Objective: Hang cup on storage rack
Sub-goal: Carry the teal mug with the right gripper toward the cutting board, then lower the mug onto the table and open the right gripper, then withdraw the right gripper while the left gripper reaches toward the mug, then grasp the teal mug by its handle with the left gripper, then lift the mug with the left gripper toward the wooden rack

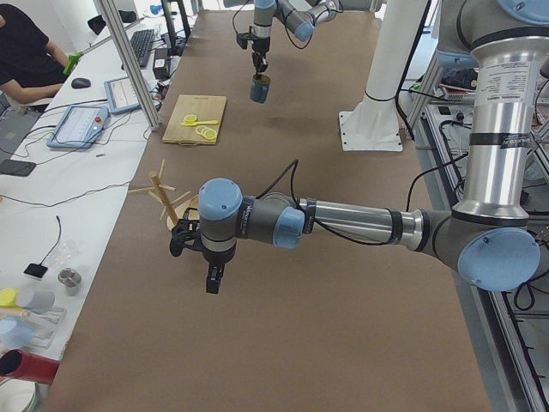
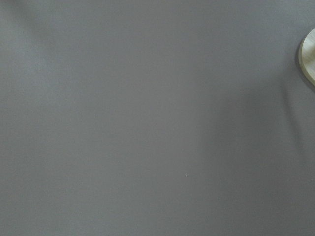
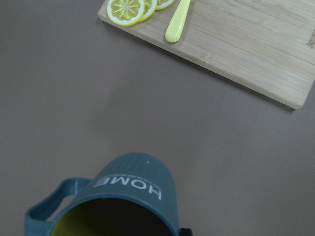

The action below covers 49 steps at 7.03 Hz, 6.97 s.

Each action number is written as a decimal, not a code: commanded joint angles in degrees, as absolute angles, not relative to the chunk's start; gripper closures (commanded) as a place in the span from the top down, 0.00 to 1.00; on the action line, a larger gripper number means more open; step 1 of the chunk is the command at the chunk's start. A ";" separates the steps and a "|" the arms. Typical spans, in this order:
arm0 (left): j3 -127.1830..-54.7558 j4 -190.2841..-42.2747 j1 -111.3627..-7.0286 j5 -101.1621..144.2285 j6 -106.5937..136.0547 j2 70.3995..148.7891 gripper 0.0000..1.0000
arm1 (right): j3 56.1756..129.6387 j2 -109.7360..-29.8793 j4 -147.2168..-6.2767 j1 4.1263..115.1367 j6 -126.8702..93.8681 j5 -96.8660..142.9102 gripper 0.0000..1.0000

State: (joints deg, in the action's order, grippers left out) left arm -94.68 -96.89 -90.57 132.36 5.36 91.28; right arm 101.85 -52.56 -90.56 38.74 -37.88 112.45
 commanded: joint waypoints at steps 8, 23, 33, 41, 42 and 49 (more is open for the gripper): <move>-91.41 -96.86 -90.53 132.45 5.36 93.96 0.98 | 83.58 -41.14 -80.33 33.66 -38.73 109.86 1.00; -100.96 -118.50 -51.88 122.89 19.49 110.56 0.88 | 75.85 -59.59 -88.11 72.92 -26.72 129.81 1.00; -82.80 -142.56 -37.55 116.93 17.58 121.79 0.97 | 75.50 -64.16 -98.26 86.21 -3.43 128.76 1.00; -79.02 -143.35 -35.42 112.41 17.23 124.01 0.60 | 76.03 -64.34 -98.26 86.22 -3.60 129.38 1.00; -79.01 -143.26 -35.42 112.41 17.31 124.01 0.30 | 76.20 -63.99 -98.26 86.13 -3.78 128.94 1.00; -86.29 -145.46 -37.34 113.11 41.16 122.53 0.00 | 76.55 -63.81 -98.26 85.96 -4.22 129.37 1.00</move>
